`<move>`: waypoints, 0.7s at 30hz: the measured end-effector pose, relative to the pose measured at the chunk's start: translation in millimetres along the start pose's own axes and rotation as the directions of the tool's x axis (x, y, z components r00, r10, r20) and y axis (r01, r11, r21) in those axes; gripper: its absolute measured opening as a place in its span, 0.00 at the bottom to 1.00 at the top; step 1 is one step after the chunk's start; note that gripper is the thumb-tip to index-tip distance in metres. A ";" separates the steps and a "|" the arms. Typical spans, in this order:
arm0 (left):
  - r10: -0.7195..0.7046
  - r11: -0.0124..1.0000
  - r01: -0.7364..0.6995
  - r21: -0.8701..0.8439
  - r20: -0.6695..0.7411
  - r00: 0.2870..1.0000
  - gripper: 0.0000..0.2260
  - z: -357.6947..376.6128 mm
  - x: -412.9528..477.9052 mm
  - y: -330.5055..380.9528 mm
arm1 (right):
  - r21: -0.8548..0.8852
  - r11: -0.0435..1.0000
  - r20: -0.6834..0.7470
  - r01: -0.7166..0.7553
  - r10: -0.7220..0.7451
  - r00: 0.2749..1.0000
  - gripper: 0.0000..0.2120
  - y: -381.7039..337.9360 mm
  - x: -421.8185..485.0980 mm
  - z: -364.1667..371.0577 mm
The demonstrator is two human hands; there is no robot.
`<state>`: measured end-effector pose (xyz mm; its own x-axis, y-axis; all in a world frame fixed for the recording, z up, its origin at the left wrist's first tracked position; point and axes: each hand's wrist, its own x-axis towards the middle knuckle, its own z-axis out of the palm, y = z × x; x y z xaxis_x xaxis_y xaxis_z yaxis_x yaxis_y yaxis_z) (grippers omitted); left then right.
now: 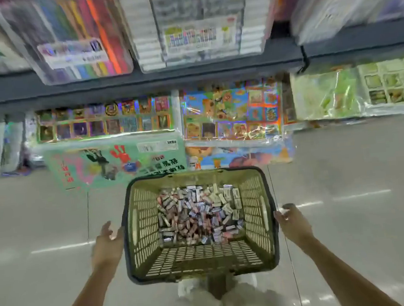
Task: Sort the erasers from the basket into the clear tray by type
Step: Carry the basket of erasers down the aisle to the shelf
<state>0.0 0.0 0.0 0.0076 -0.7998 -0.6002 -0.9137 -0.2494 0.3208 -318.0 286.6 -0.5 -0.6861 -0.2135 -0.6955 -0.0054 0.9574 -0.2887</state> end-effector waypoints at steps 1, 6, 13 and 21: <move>-0.051 0.999 0.051 -0.020 0.020 0.999 0.24 11.6 10.2 -4.0 | 0.010 1.000 0.007 -0.030 0.030 1.000 0.21 4.3 10.9 10.0; -0.165 0.963 0.182 -0.200 0.097 0.981 0.17 53.9 37.5 -20.0 | 0.103 0.989 0.070 -0.103 0.096 0.993 0.13 15.4 41.3 45.4; -0.274 0.880 0.315 -0.357 0.160 0.948 0.19 30.0 22.0 -26.0 | 0.109 0.989 0.024 -0.102 0.099 0.995 0.11 16.2 24.0 30.9; -0.319 0.840 0.372 -0.396 0.194 0.928 0.15 -77.4 -107.6 -41.7 | -0.040 0.999 0.018 -0.024 0.025 1.000 0.09 -16.9 -96.1 -60.5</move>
<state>68.8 54.2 107.9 0.2202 -0.5565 -0.8011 -0.6034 -0.7230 0.3364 -296.0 302.7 111.0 -0.6728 -0.1933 -0.7141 -0.0181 0.9693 -0.2453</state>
